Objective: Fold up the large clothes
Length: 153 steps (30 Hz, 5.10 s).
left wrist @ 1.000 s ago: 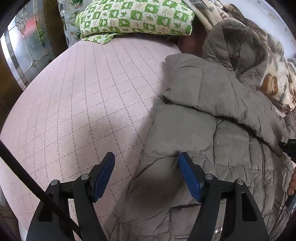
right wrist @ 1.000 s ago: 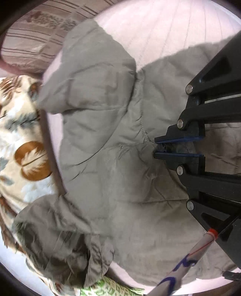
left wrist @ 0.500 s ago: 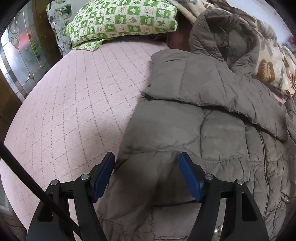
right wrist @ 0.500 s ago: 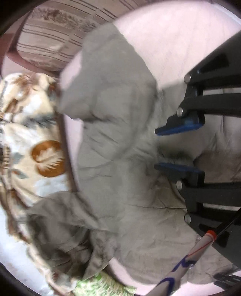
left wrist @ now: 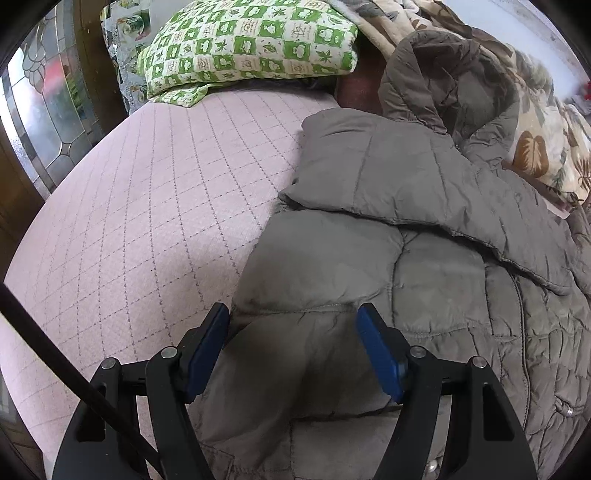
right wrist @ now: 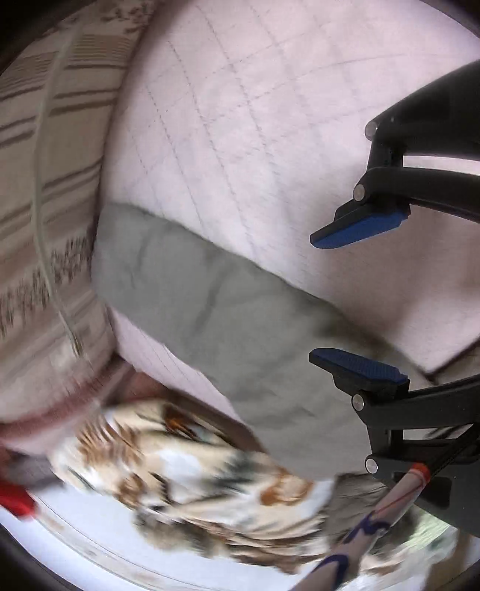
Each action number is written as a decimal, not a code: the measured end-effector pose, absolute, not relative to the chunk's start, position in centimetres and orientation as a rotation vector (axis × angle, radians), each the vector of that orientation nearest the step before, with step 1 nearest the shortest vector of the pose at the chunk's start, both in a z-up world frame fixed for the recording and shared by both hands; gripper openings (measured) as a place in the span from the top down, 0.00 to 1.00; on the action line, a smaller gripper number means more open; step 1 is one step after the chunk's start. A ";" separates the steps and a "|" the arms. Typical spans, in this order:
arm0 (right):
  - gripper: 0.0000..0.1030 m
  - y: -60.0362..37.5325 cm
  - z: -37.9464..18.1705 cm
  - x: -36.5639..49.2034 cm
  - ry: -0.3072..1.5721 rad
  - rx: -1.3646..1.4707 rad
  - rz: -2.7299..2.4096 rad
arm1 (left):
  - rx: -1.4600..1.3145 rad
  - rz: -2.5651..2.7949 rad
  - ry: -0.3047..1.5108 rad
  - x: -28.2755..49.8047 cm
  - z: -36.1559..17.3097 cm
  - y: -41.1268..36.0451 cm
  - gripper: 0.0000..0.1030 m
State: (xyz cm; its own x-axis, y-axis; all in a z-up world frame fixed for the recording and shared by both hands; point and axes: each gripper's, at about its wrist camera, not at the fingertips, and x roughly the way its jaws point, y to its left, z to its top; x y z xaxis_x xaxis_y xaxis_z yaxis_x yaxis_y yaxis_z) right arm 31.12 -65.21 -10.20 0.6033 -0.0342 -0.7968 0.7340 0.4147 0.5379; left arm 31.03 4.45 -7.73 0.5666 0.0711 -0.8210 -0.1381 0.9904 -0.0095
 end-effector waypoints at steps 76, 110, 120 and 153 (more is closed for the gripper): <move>0.23 -35.2 -4.0 40.2 0.893 0.128 -0.177 | 0.042 -0.008 1.013 46.8 -4.6 -2.5 0.81; 0.10 -31.9 3.6 45.2 0.920 0.468 -0.009 | 0.015 0.236 0.925 31.8 -6.4 7.5 0.35; 0.07 -26.4 8.3 60.3 0.804 0.743 0.002 | -0.061 0.115 0.983 32.9 -7.4 6.5 0.35; 0.93 -23.9 6.2 44.5 0.913 0.616 0.042 | -0.240 0.083 0.962 31.4 -5.4 9.8 0.35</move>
